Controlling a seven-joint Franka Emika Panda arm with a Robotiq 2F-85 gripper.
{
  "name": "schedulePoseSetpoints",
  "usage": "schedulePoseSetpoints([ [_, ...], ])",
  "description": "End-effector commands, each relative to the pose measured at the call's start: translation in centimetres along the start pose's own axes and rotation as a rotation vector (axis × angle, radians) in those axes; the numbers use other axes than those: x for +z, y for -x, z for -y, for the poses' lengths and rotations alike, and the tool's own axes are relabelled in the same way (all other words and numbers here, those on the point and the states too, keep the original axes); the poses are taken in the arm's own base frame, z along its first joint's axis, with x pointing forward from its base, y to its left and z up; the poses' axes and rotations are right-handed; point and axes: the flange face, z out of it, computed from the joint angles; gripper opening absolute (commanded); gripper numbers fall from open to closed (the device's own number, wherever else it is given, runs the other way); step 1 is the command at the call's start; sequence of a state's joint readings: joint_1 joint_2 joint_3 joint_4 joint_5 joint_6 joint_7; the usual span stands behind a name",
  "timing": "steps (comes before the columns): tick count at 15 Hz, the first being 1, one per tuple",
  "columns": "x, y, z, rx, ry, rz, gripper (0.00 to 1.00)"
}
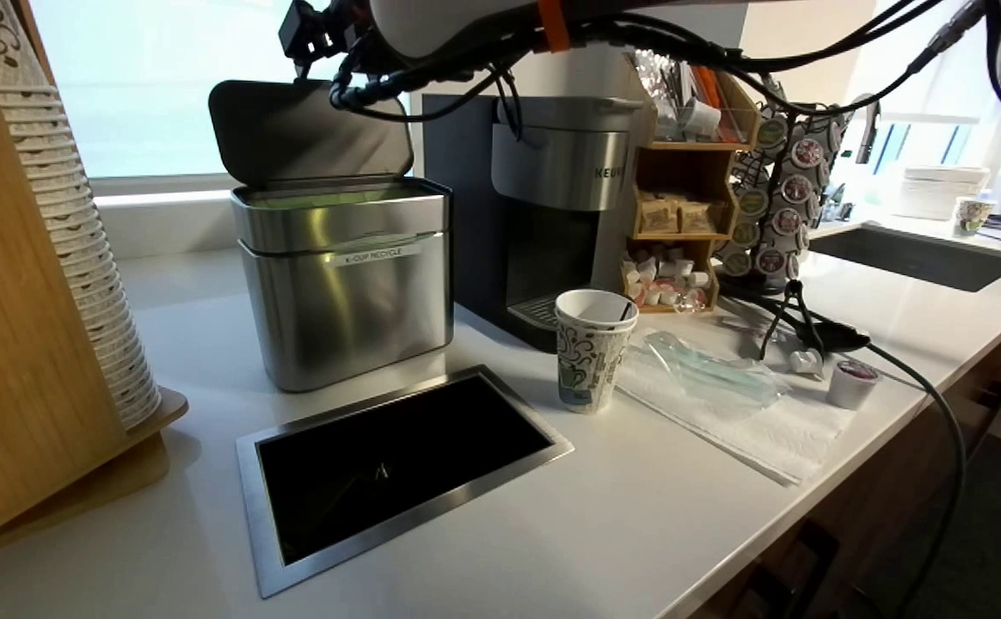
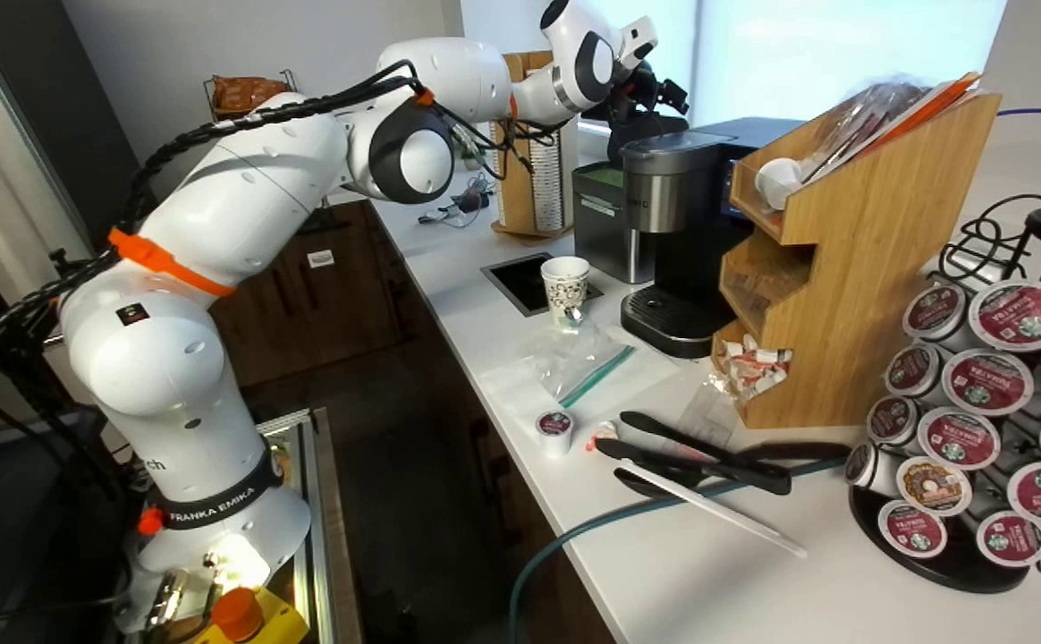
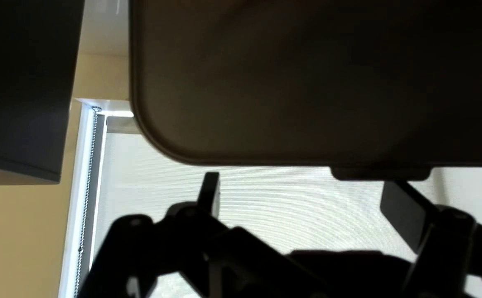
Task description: Close the bin
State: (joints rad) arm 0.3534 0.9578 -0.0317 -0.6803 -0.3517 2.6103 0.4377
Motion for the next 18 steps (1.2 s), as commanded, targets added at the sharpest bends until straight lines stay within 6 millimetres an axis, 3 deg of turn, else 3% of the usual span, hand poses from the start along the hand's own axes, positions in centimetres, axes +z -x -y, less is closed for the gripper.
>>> schedulePoseSetpoints([
  [1, 0.6, 0.4, -0.4, 0.045, -0.070, 0.032, 1.00],
  [5, 0.3, 0.2, -0.7, 0.127, -0.070, 0.101, 1.00],
  [9, -1.6, -0.2, -0.1, 0.177, 0.018, 0.251, 1.00],
  [16, -3.8, 2.8, 2.7, 0.272, 0.083, 0.611, 1.00],
  [18, -4.6, 1.1, 3.2, 0.319, 0.083, 0.519, 1.00],
])
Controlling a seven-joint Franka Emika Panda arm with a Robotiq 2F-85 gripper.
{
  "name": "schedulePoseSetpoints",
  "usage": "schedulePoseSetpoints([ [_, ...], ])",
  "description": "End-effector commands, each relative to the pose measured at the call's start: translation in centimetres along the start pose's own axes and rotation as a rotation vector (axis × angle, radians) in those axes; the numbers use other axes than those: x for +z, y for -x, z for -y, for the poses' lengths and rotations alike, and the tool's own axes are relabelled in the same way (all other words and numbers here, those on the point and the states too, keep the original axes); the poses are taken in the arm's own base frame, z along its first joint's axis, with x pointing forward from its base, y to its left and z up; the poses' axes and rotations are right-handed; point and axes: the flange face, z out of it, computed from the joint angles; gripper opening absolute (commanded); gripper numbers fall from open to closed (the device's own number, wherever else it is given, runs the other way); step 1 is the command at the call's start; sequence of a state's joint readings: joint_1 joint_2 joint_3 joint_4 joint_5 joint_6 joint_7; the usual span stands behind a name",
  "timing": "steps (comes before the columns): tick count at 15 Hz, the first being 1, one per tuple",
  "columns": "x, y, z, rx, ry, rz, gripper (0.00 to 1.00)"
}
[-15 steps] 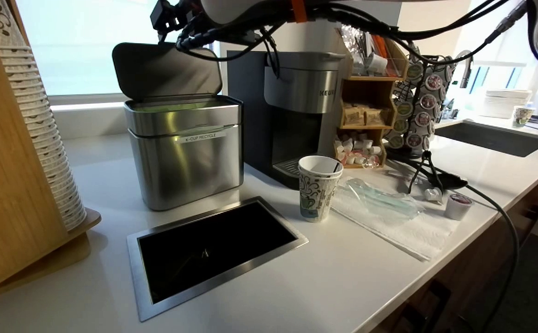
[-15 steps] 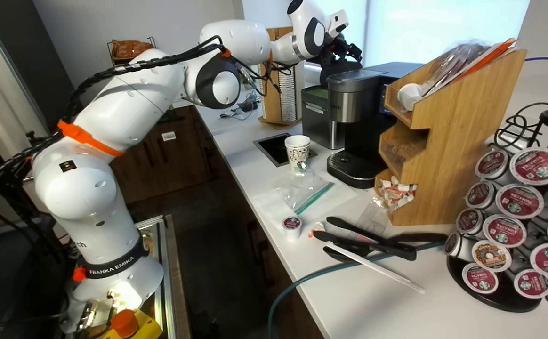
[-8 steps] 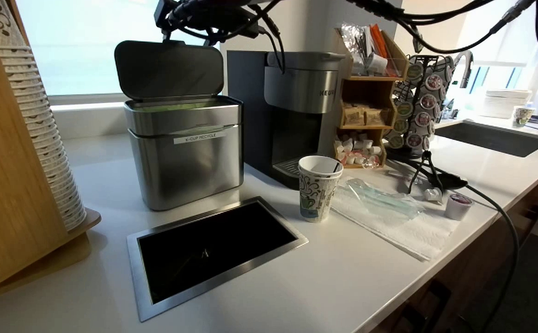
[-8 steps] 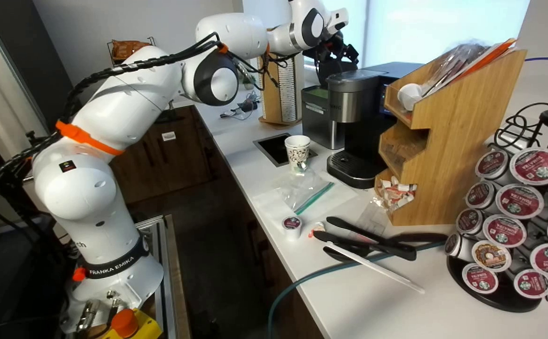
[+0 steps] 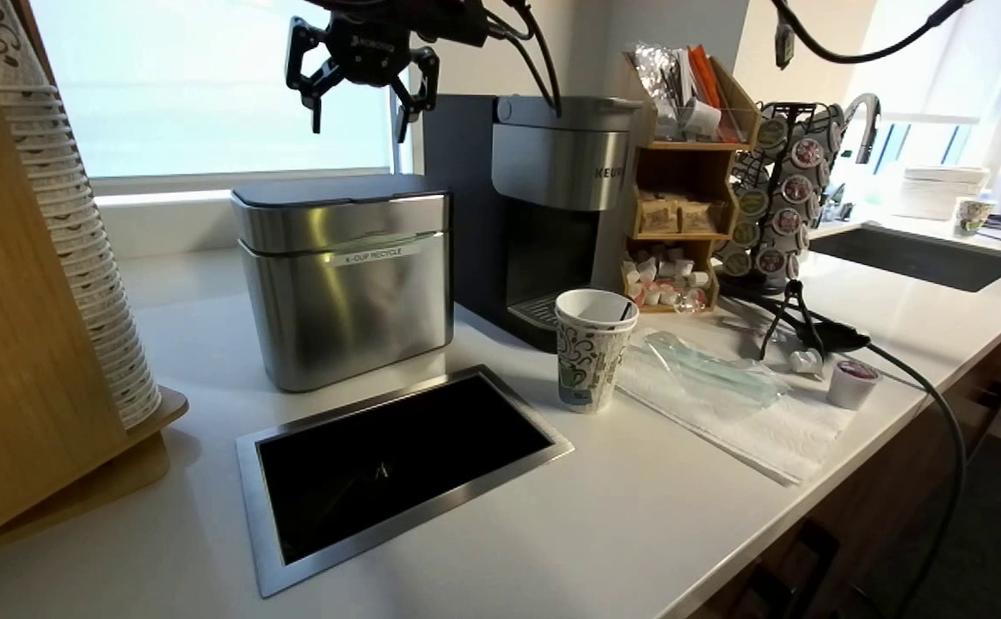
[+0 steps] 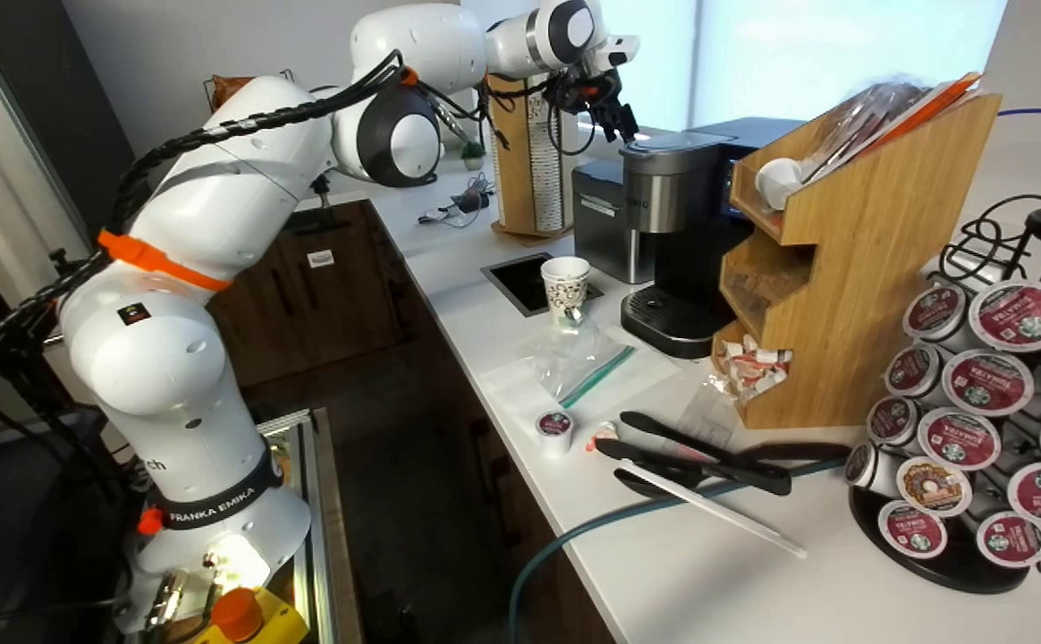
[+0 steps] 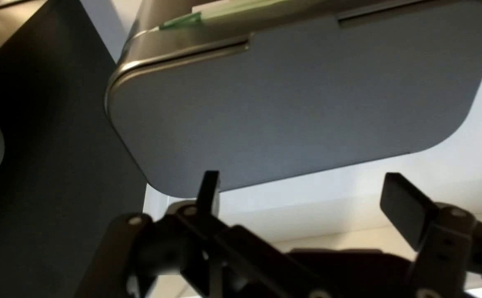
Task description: Close the bin
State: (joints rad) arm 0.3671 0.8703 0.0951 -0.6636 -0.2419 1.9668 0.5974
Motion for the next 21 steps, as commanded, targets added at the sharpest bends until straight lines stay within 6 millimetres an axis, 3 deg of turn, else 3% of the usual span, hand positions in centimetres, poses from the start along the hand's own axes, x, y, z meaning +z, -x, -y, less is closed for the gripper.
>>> schedulePoseSetpoints([
  [1, -3.1, -0.6, 1.1, 0.081, -0.027, -0.073, 1.00],
  [4, -7.9, -1.3, 1.7, 0.095, -0.013, -0.167, 1.00],
  [6, -10.3, -1.1, 0.7, 0.096, 0.094, -0.164, 1.00],
  [11, -19.2, 0.7, 1.1, 0.098, 0.040, -0.105, 1.00],
  [14, -24.6, 1.3, 0.8, 0.154, 0.071, -0.189, 1.00],
  [15, -22.5, 0.3, 1.1, 0.119, 0.034, -0.174, 1.00],
  [17, -24.3, 0.5, 1.1, 0.121, 0.023, -0.191, 1.00],
  [21, -22.3, 0.6, 1.4, 0.098, 0.044, -0.173, 1.00],
])
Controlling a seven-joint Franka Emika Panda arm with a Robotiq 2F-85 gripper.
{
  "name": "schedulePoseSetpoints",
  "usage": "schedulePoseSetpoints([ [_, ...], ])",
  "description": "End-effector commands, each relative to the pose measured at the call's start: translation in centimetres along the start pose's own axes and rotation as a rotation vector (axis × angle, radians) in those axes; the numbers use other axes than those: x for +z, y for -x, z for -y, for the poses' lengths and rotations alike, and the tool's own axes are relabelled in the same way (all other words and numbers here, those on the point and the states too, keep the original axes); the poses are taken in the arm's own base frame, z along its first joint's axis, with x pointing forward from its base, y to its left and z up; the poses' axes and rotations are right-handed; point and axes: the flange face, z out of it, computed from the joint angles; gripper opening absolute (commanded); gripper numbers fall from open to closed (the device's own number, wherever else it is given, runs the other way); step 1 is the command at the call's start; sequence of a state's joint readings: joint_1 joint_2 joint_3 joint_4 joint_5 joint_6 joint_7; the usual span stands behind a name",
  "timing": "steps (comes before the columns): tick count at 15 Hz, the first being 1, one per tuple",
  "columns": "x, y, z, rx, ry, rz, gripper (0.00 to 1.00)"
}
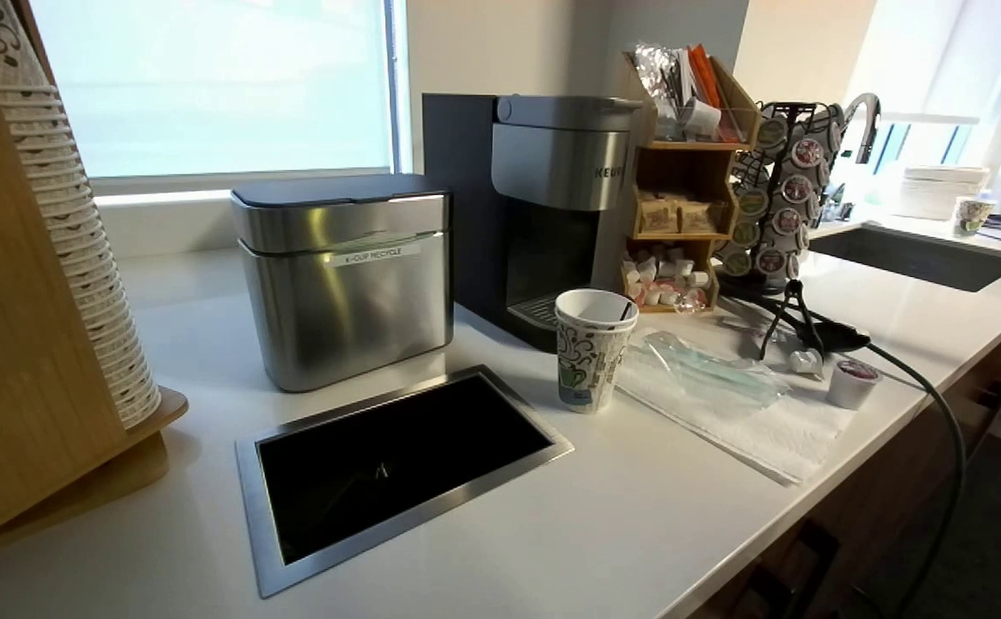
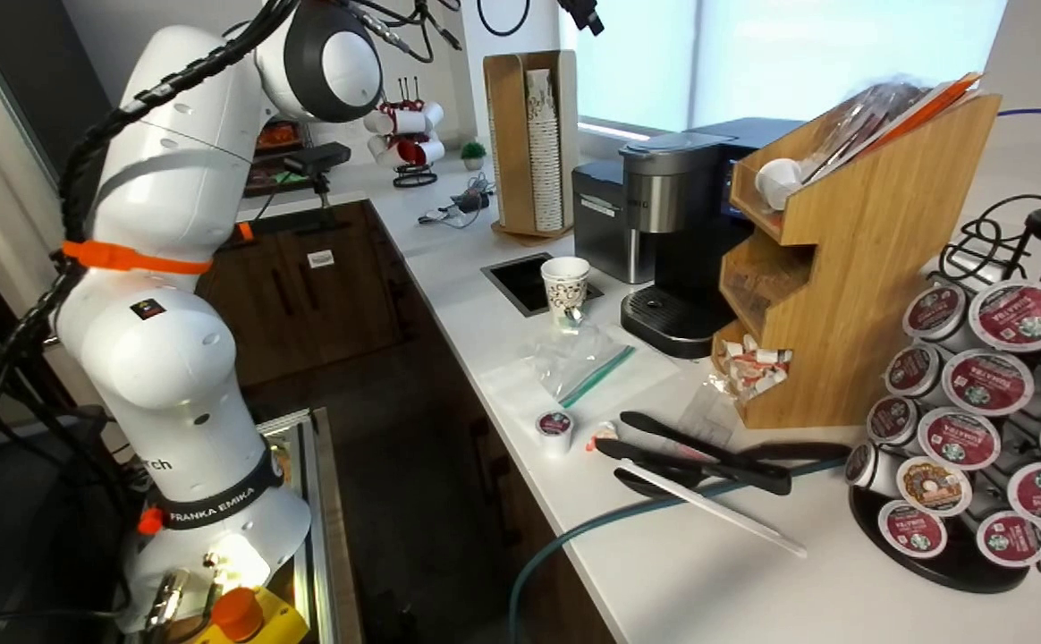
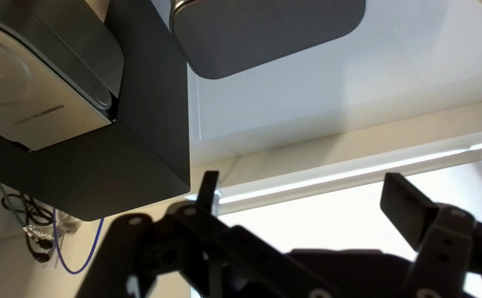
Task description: Close the bin
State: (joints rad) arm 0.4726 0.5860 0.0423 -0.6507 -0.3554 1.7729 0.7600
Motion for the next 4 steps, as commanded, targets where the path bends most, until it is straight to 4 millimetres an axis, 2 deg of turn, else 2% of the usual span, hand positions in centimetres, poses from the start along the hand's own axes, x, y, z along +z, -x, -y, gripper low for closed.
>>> schedulePoseSetpoints([
  [1, -0.10, 0.52, 0.20, -0.031, 0.007, 0.014, 1.00],
  [4, 0.14, 0.28, 0.22, -0.028, 0.000, 0.008, 1.00],
])
